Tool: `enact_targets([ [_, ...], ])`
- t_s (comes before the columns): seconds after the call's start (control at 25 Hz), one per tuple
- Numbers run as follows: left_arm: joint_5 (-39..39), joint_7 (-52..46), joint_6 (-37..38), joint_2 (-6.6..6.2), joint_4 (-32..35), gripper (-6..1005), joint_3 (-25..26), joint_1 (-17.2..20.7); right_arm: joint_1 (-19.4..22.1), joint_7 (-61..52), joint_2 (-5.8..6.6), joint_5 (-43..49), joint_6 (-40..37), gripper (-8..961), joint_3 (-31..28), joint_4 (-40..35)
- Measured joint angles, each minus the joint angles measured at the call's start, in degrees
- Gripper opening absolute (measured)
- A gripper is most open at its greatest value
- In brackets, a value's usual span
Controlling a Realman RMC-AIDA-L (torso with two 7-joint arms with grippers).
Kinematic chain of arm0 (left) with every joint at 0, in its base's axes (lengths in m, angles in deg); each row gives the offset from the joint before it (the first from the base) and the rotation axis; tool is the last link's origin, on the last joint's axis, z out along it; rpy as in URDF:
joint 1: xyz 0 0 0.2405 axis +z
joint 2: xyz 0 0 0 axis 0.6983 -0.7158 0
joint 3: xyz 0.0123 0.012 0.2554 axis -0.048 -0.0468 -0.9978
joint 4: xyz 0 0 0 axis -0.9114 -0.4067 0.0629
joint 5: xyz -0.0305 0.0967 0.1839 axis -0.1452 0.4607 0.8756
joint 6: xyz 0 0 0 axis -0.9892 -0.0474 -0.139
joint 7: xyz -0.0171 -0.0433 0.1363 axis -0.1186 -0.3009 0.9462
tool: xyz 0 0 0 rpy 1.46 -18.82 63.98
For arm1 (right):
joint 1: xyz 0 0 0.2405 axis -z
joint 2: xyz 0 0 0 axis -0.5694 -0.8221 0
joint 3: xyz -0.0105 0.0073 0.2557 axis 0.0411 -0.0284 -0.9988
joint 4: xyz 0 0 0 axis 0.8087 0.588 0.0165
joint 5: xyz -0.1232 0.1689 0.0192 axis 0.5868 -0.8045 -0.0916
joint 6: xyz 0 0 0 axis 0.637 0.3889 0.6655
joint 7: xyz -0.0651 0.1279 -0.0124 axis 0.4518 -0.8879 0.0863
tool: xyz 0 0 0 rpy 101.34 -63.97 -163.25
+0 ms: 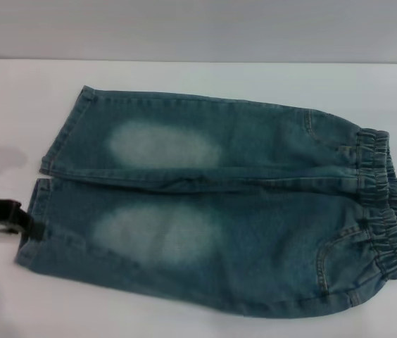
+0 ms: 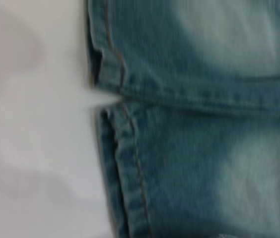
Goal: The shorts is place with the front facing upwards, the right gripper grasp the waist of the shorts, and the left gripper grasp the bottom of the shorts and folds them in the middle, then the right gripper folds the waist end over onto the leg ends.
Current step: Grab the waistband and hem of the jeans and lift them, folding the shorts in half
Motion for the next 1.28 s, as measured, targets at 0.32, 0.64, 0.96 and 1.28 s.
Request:
enact_targets([
  [0.32,-0.33,0.04,-2.4,0.58,0.03,58,1.17,-1.22,-3.6,-24.77,6.81,28.45,-1.67,607,2.85,-9.02],
  [0.64,-0.77,0.13,-2.76,1.48,0.42,62,1.29,-2.36,-12.3,-40.42,9.72,62.56,-15.08,607,5.86,-19.72],
  [0.96,-0.79,0.14,-3.03,1.97,0.5,67,1.37,-3.77,-18.78,-40.82,9.47,78.19,-26.93,608,14.19,-21.56],
  [1.28,-0.94,0.14,-3.41,2.03,0.5,72,1.82,-4.21,-19.36,-39.45,8.36,80.26,-31.53,608,25.95,-23.05],
])
